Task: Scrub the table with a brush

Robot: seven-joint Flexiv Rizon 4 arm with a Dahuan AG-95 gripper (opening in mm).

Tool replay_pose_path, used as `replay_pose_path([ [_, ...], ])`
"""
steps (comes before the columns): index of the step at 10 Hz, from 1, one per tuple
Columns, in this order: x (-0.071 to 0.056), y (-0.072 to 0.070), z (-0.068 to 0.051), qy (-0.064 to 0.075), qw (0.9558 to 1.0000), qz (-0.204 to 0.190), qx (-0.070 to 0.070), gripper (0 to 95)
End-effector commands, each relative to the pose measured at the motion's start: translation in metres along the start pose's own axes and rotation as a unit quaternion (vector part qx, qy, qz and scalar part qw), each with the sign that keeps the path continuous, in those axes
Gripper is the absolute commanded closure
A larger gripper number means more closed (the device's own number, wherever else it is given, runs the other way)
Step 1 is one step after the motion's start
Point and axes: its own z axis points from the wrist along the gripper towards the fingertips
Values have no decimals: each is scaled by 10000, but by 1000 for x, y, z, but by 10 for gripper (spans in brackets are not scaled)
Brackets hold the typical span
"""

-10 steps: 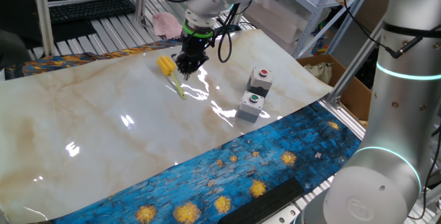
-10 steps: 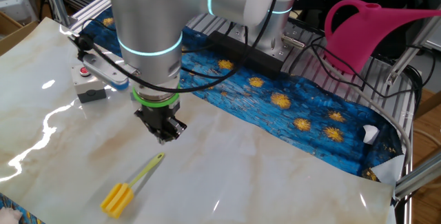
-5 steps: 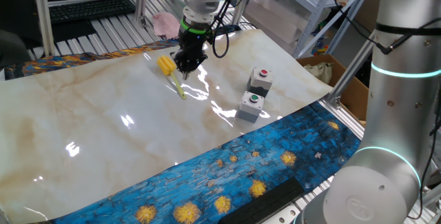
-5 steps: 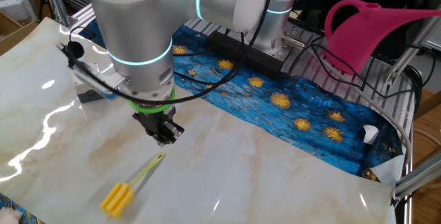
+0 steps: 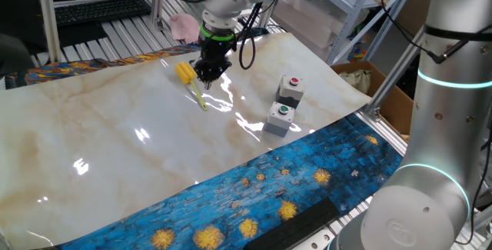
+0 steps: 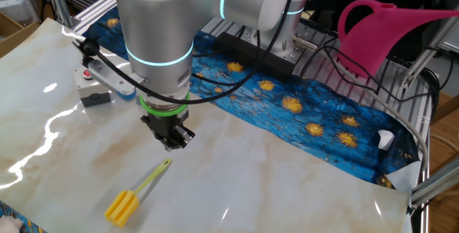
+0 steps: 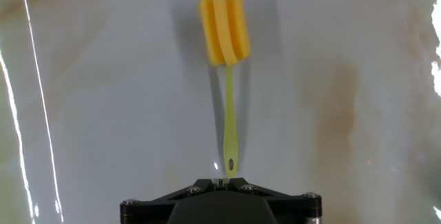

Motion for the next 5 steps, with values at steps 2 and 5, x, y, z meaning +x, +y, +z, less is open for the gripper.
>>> replay_pose_path([
  [2,1,0,-1,150,9998,-118,3,950],
  [5,-3,-1,7,21,10000,18,-22,570],
])
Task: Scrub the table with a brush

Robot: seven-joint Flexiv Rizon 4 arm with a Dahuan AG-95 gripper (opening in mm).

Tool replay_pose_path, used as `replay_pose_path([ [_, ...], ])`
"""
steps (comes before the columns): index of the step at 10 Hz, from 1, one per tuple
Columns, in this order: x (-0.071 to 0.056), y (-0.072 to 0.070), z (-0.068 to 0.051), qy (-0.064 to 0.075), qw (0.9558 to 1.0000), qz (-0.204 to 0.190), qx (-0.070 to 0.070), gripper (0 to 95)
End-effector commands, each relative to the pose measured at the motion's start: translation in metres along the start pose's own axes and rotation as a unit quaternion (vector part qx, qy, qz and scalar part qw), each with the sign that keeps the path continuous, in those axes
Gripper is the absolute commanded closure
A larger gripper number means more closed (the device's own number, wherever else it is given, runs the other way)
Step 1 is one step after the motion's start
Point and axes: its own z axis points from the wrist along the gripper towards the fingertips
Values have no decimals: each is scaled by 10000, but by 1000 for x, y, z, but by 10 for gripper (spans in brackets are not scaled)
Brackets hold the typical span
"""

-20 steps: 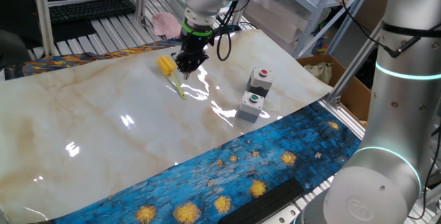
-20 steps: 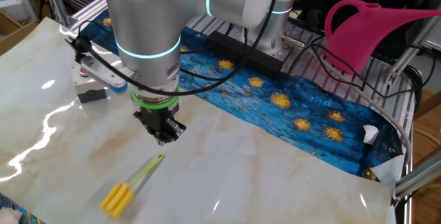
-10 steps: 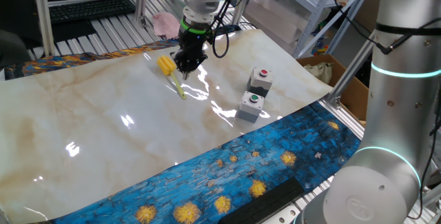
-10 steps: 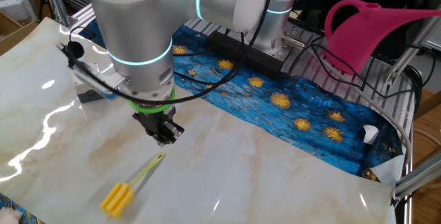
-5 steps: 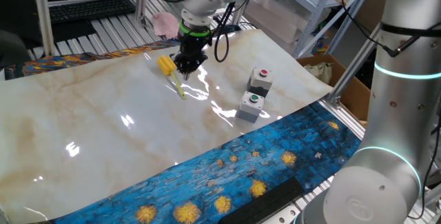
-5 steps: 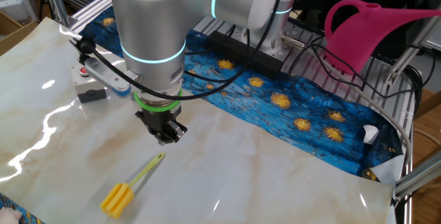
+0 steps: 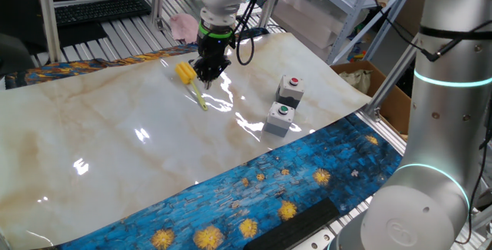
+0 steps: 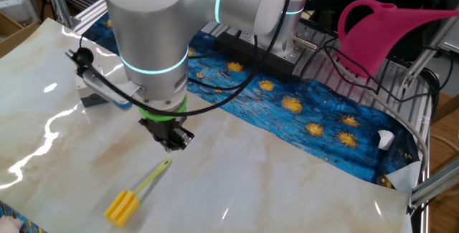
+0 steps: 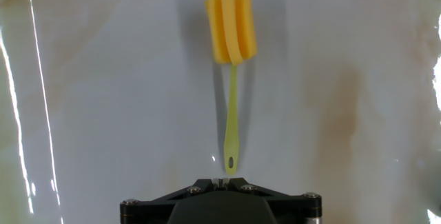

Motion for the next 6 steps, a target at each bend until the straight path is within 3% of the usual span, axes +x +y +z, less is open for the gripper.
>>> replay_pose_path([
  [1,-1,-2,5,-172,9998,126,-54,570],
  [3,-7,-6,14,-331,9993,151,-52,570],
  [6,-23,-8,27,-368,9991,188,-65,570],
])
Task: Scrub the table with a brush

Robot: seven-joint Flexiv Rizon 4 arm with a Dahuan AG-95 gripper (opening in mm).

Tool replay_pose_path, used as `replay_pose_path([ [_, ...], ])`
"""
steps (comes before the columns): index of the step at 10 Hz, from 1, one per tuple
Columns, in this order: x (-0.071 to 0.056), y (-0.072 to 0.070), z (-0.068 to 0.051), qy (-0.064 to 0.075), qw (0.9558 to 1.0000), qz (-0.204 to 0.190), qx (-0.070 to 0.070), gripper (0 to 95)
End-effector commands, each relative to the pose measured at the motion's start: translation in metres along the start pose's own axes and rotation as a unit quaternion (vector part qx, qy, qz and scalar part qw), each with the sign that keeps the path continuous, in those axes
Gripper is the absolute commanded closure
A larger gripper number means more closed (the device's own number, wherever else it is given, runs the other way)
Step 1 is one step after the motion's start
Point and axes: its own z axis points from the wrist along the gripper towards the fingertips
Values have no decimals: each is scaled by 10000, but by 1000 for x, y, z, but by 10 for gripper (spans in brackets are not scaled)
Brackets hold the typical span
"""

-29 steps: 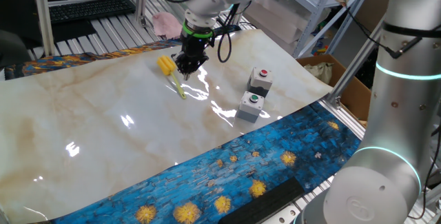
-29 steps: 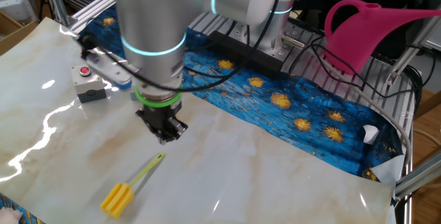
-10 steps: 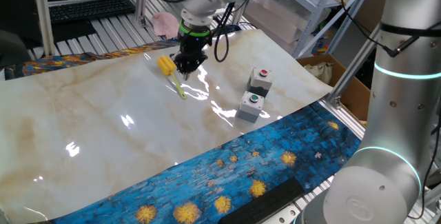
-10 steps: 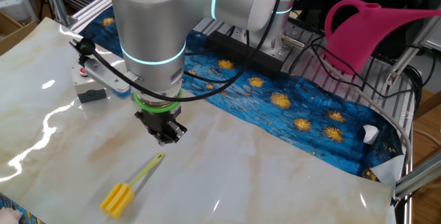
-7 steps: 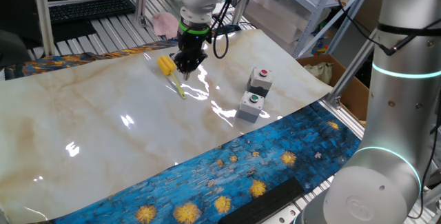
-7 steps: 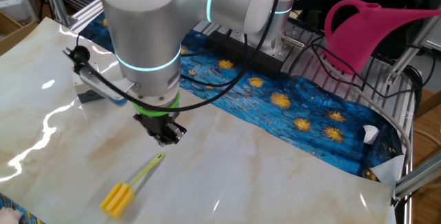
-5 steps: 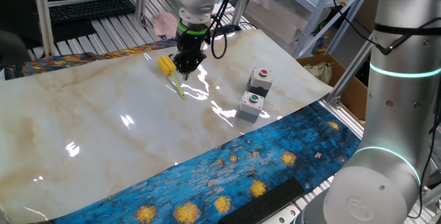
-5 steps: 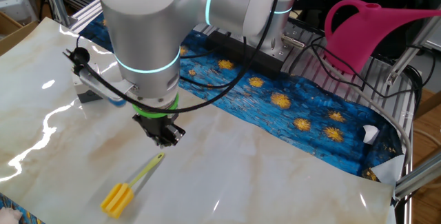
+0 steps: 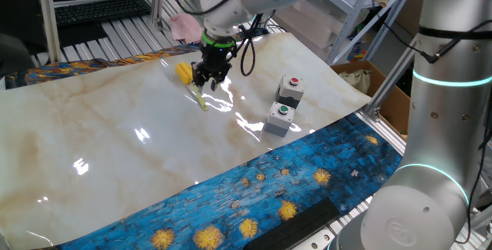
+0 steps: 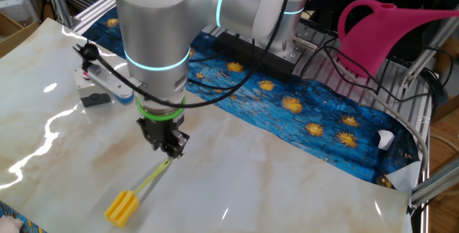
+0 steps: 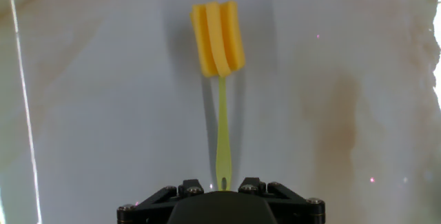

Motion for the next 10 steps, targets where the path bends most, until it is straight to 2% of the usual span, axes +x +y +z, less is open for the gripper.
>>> replay_pose_path([
  [1,-7,1,3,24,10000,15,-22,570],
  [2,-12,2,5,15,10000,15,-24,570],
  [3,-16,2,6,13,10000,10,-27,760],
  [6,-28,-1,11,-27,10000,-37,-30,760],
  [7,-34,-4,15,-63,10000,-46,-30,570],
  [10,-45,-4,21,-113,9999,12,-35,570],
])
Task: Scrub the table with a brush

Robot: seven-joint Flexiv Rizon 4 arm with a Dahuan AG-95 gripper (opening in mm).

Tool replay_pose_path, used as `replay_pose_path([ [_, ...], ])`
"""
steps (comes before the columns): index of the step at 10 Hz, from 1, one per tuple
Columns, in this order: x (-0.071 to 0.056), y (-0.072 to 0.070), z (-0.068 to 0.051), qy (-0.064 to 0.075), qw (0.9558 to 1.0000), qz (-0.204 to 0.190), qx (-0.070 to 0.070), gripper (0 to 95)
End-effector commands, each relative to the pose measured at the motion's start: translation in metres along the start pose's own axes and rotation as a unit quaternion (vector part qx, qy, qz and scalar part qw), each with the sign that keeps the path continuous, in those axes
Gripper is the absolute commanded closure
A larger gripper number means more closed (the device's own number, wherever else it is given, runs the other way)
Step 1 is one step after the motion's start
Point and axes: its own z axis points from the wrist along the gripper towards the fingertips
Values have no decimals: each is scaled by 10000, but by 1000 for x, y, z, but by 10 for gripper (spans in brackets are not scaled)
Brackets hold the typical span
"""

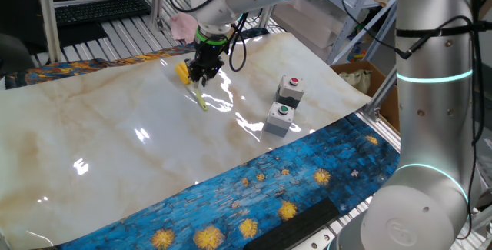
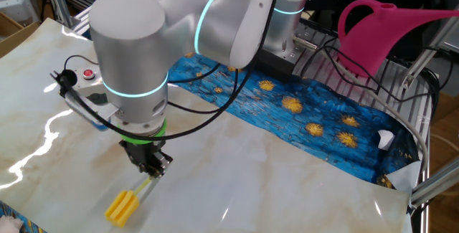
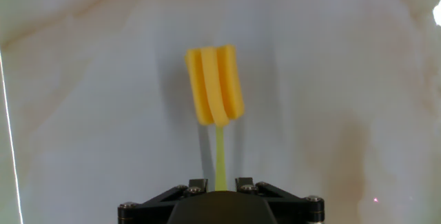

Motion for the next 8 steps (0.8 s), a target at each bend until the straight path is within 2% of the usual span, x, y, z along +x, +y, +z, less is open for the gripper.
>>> replay_pose_path([
  [1,-4,1,3,-11,10000,3,-13,570],
  [8,-20,1,17,-37,10000,-7,-42,570],
])
